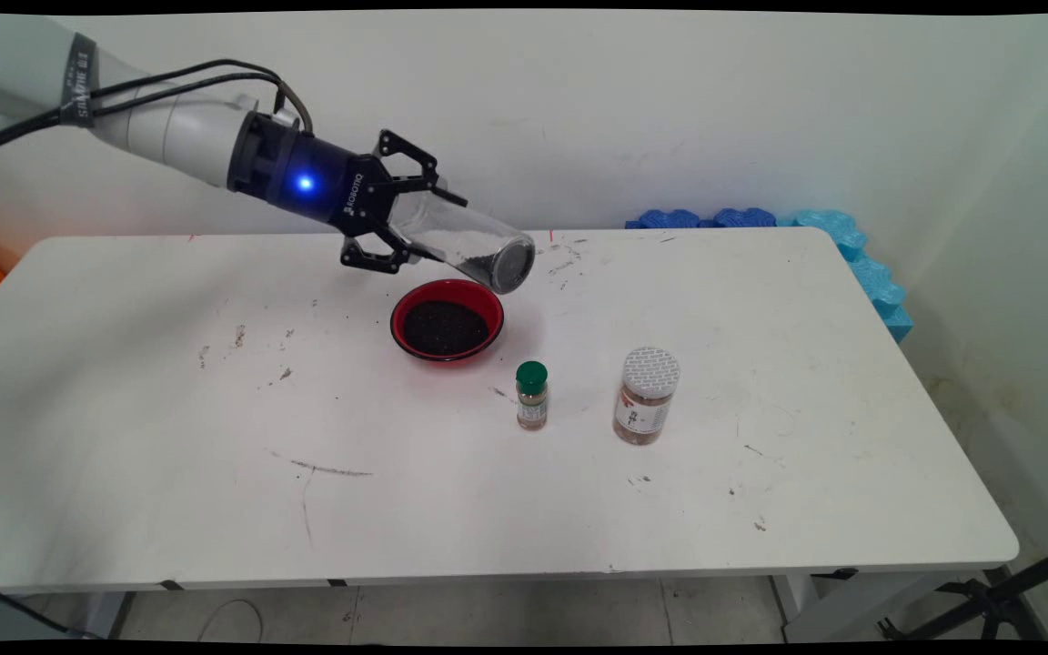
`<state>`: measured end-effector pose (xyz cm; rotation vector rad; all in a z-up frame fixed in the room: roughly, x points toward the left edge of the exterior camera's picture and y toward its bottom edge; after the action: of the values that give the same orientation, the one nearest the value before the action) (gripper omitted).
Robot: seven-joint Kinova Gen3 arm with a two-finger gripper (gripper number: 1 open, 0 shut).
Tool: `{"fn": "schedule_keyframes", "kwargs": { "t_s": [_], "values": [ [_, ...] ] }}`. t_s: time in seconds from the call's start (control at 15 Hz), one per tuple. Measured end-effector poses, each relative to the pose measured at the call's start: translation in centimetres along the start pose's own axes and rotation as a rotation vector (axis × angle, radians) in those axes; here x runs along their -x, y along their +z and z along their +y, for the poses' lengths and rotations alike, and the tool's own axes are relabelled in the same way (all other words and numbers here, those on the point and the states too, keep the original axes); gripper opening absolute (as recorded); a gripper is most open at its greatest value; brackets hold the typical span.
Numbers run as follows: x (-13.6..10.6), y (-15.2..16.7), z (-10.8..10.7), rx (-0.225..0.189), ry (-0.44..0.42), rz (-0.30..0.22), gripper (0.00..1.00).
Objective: Pour the black seasoning powder in the red bowl
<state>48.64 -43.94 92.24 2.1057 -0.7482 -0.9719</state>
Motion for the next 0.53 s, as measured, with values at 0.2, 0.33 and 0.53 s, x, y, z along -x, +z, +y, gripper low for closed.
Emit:
{"fn": "schedule_keyframes", "kwargs": {
  "t_s": [0.2,0.33,0.53],
  "values": [
    [-0.1,0.3,-0.2,0.009,-0.052,-0.002,0.0],
    [-0.1,0.7,-0.4,0.017,-0.099,0.0,0.0],
    [-0.1,1.2,-0.8,0.027,-0.161,0.002,0.0]
  ]
}}
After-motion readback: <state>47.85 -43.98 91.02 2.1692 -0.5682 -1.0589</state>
